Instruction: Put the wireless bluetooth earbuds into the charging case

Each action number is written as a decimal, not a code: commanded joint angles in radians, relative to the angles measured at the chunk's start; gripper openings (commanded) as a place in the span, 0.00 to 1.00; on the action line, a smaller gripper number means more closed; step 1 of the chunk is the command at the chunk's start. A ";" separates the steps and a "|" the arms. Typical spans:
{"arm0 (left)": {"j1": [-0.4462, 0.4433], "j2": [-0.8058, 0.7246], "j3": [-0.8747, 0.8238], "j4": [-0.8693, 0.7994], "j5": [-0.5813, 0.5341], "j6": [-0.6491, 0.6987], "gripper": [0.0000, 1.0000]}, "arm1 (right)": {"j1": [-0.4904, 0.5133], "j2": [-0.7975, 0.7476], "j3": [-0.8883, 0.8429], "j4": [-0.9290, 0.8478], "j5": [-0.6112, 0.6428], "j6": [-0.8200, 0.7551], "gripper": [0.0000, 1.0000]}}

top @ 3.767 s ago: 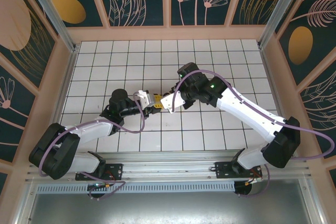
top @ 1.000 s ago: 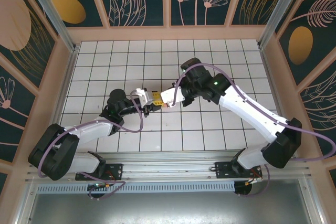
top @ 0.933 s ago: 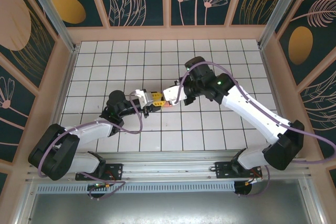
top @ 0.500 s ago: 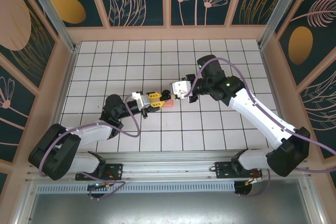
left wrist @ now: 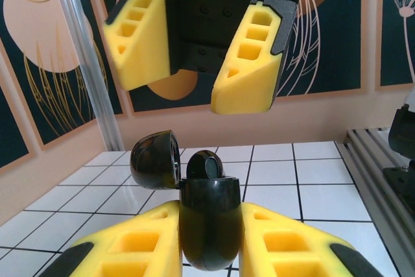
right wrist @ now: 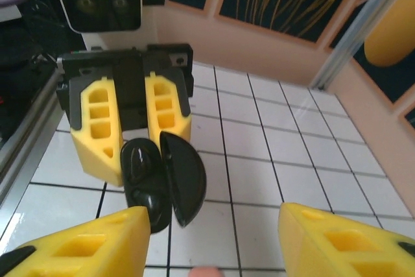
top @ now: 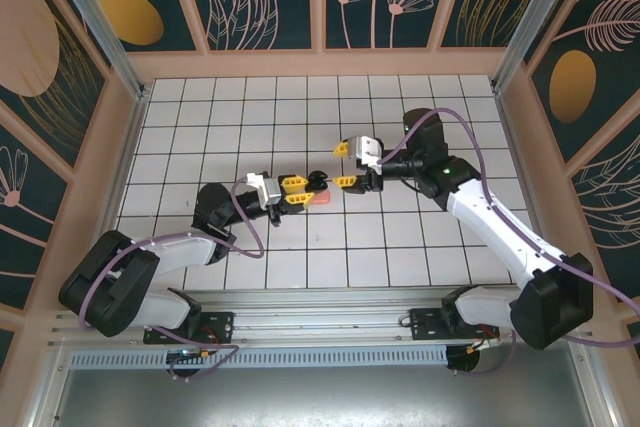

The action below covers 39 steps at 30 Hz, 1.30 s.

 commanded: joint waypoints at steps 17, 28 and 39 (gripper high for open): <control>-0.004 -0.009 0.010 0.050 0.003 -0.051 0.23 | 0.056 0.173 0.104 -0.101 -0.198 -0.050 0.54; -0.003 -0.007 0.018 0.028 0.002 -0.051 0.23 | 0.056 0.161 0.113 -0.217 -0.247 -0.104 0.54; -0.003 -0.013 0.026 0.025 0.014 -0.054 0.23 | 0.056 0.170 0.102 -0.054 -0.229 0.060 0.52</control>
